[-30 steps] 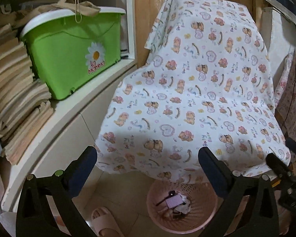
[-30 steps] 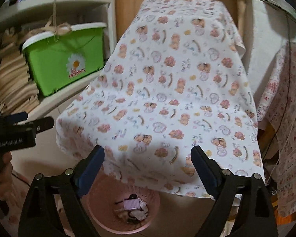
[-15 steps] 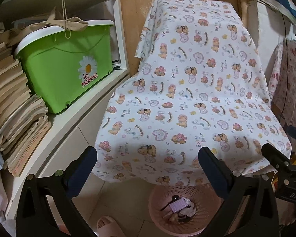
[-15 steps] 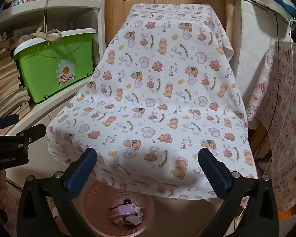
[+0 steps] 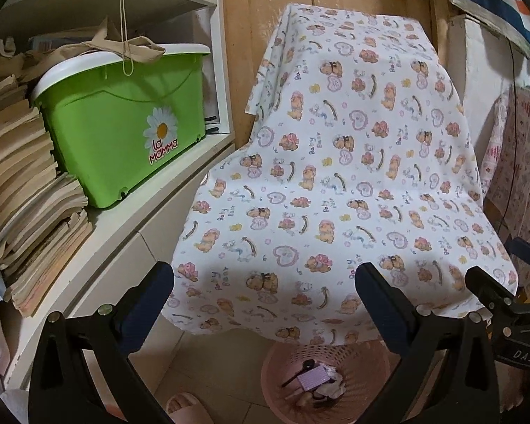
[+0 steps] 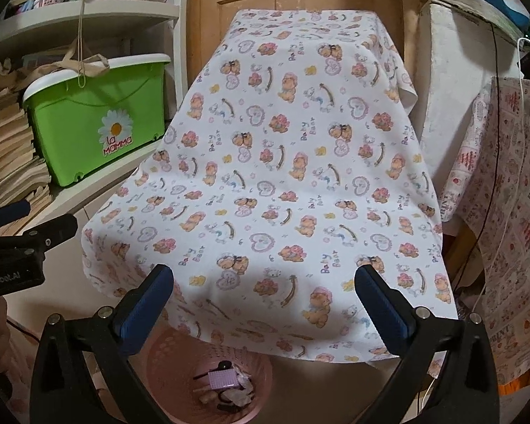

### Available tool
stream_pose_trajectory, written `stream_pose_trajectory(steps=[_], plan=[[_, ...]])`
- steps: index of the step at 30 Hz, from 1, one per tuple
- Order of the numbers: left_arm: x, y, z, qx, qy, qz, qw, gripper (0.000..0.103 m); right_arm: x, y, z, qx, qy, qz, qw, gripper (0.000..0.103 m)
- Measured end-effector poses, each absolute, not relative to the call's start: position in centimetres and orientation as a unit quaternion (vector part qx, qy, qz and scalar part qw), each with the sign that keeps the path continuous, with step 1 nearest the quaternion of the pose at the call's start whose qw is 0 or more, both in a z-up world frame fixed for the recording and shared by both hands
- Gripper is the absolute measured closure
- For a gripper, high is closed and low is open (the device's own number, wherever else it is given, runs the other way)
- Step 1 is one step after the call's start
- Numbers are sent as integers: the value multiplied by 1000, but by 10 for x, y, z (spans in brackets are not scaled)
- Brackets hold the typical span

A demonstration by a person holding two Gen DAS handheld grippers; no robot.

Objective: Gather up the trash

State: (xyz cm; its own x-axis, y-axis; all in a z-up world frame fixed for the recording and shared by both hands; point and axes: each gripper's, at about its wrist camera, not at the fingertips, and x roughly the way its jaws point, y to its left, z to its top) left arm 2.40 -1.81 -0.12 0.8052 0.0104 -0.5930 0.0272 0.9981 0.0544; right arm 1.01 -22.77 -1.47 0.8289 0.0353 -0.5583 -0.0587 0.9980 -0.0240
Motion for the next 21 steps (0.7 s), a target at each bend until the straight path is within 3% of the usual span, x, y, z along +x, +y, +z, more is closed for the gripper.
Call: stream_pose_trajectory(steps=[21], plan=[[23, -19, 3, 30, 300, 0, 954, 1, 9, -229, -8, -22, 276, 15, 961, 0]])
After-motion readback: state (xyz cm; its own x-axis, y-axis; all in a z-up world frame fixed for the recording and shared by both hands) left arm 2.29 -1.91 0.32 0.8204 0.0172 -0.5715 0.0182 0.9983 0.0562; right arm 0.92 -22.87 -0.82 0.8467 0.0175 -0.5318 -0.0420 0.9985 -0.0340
